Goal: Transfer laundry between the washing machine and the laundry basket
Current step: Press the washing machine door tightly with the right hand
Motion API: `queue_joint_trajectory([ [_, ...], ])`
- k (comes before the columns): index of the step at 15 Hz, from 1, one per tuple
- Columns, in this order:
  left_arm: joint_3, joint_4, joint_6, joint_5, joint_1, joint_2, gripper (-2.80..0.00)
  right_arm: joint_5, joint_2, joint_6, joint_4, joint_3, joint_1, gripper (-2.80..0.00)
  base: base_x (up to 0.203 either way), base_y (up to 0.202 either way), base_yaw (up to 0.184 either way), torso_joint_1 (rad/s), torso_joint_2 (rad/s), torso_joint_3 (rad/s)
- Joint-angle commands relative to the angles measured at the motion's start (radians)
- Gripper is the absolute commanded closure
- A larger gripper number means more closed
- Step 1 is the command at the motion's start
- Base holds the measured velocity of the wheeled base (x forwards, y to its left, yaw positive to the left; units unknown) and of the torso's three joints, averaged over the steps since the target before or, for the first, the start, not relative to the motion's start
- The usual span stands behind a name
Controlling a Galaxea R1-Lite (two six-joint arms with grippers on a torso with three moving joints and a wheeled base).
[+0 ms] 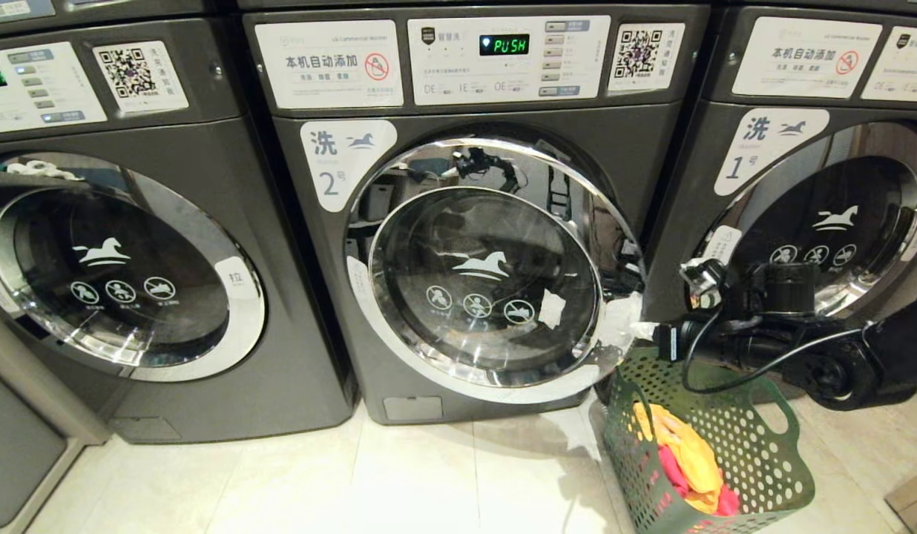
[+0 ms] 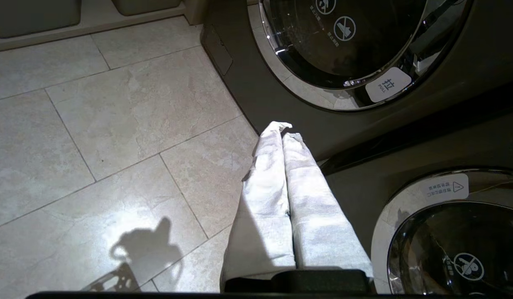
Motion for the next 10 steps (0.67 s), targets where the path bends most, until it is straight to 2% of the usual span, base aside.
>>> queue_joint_trajectory([
  [1,0.006,0.008,-0.003,-0.001,0.002,-0.015,0.00,0.000,0.055,0.000,-0.003,-0.048,0.014,0.00,0.000,0.000,0.000,0.000,0.00,0.000],
  [3,0.018,0.002,-0.003,-0.002,0.002,-0.013,0.00,-0.010,0.081,-0.001,-0.004,-0.069,0.020,0.00,0.000,0.000,0.000,0.000,0.00,0.000],
  [6,0.025,0.008,0.003,-0.014,-0.001,-0.030,0.00,-0.087,0.152,-0.002,-0.004,-0.164,0.021,0.00,0.000,0.000,0.000,0.000,0.00,0.000],
  [10,0.066,0.005,0.115,-0.059,-0.002,-0.113,0.00,-0.137,0.248,0.001,-0.002,-0.307,0.019,0.00,0.000,0.000,0.000,0.000,0.00,0.000],
])
